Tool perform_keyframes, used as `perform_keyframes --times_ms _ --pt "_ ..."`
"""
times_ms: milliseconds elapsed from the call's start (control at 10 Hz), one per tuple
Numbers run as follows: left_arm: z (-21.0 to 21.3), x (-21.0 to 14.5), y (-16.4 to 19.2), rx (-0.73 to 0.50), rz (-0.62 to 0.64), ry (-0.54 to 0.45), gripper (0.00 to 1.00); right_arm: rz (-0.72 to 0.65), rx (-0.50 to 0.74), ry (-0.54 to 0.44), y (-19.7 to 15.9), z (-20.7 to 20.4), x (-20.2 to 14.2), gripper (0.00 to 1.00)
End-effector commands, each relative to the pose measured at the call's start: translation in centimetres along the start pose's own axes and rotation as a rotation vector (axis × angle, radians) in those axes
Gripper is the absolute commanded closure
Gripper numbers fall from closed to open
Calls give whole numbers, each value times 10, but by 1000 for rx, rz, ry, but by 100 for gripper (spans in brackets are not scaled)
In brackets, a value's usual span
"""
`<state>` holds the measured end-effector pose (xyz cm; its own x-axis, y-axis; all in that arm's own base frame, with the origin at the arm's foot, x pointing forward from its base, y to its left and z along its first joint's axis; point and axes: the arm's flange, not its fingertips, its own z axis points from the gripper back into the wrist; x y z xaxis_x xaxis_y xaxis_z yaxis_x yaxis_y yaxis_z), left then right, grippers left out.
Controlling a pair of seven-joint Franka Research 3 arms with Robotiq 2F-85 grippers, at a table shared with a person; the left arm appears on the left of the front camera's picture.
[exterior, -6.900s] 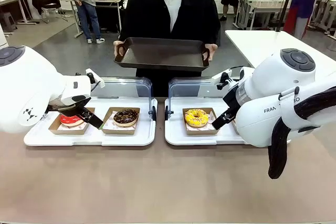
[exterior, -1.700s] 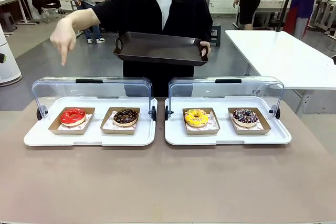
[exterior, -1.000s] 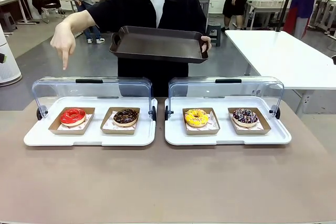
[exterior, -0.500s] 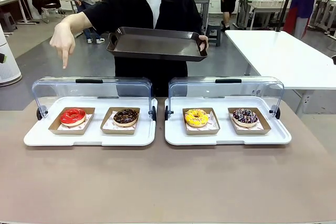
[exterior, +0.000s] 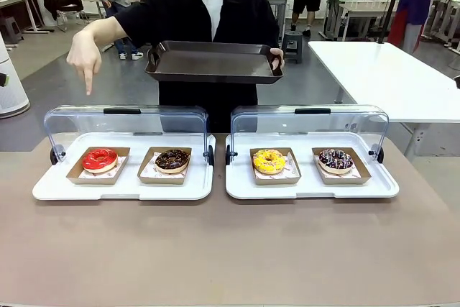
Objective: Provide the desired donut to the person.
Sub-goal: Pick up and lift the Paper togo box containing the Donut pointed at by the person.
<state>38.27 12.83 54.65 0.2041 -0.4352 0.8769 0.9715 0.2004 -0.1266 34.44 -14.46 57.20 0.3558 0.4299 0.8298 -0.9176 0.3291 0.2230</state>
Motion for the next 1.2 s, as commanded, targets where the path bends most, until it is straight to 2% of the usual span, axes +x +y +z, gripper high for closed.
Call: perform_keyframes --times_ms 0,700,900,1000,1100 --pt "2 2 0 -4 -5 -3 0 11 7 -24 -2 -1 2 0" --pt "0 0 0 0 0 0 0 11 7 -24 -2 -1 2 0" --pt "-4 14 13 -14 -13 132 0 11 7 -24 -2 -1 2 0" --pt "-9 25 19 -15 -37 223 0 11 7 -24 -2 -1 2 0" --pt "-19 34 26 -73 -76 344 0 11 7 -24 -2 -1 2 0"
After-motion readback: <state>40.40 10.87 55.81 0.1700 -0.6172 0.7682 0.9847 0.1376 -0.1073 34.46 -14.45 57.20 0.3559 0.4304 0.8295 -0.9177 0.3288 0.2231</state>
